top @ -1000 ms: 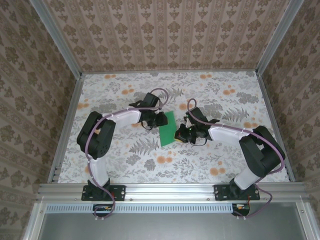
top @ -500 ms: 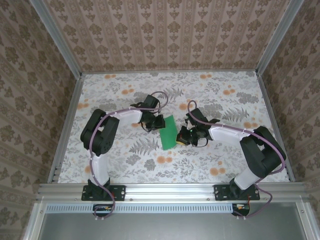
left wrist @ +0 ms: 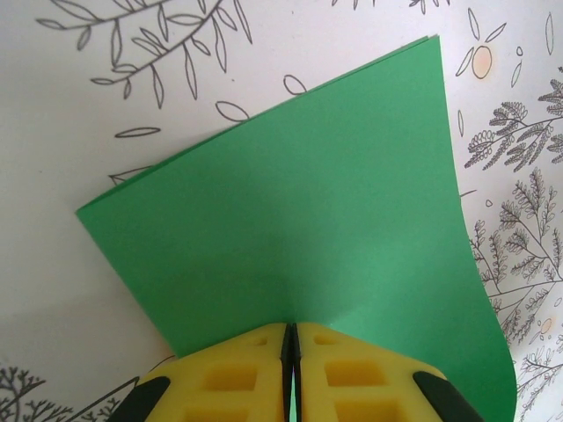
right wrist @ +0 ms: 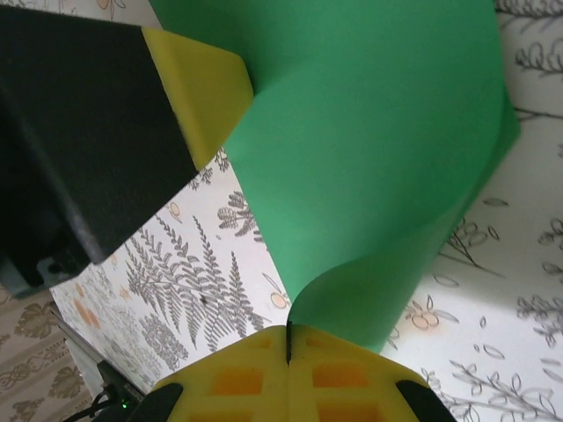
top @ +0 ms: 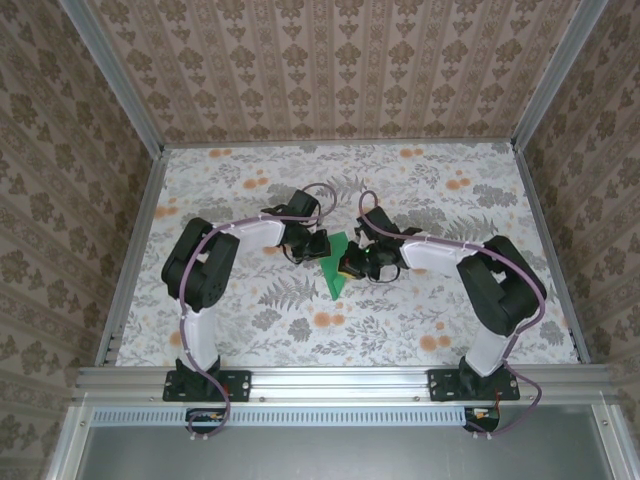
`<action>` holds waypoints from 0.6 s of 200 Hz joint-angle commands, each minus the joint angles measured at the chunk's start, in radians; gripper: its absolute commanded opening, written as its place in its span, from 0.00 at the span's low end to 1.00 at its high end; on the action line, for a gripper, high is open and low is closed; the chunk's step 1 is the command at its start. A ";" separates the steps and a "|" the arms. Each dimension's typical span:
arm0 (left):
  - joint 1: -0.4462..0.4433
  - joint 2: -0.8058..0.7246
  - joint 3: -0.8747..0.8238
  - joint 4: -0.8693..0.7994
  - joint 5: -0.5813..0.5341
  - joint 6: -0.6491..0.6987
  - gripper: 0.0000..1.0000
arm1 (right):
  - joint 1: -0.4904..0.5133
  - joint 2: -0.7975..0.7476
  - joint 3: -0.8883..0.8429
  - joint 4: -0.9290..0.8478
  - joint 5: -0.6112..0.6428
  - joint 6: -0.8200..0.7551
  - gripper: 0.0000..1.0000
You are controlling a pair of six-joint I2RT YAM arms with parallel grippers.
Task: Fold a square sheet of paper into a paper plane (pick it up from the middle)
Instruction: Third fold the triangle at the center of the table.
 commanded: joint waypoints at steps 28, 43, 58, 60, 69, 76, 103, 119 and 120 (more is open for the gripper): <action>-0.012 0.044 0.013 -0.051 -0.025 0.030 0.14 | 0.005 0.057 0.027 0.047 0.012 0.027 0.02; -0.012 0.044 0.013 -0.051 -0.025 0.029 0.14 | 0.005 0.066 0.026 0.056 0.018 0.027 0.03; -0.014 0.046 0.014 -0.051 -0.025 0.027 0.14 | 0.005 0.076 0.023 0.061 0.020 0.029 0.03; -0.014 0.045 0.014 -0.051 -0.024 0.027 0.14 | 0.005 0.077 0.023 0.063 0.020 0.029 0.03; -0.014 0.047 0.014 -0.052 -0.024 0.028 0.13 | 0.005 0.084 0.023 0.068 0.020 0.031 0.03; -0.014 0.047 0.014 -0.051 -0.025 0.027 0.13 | 0.005 0.086 0.023 0.068 0.021 0.032 0.03; -0.015 0.047 0.012 -0.050 -0.023 0.027 0.13 | 0.005 0.094 0.022 0.075 0.024 0.029 0.03; -0.015 0.046 0.012 -0.050 -0.023 0.027 0.13 | 0.005 0.099 0.026 0.074 0.026 0.024 0.03; -0.015 0.047 0.012 -0.051 -0.023 0.028 0.13 | 0.005 0.100 0.025 0.074 0.026 0.024 0.03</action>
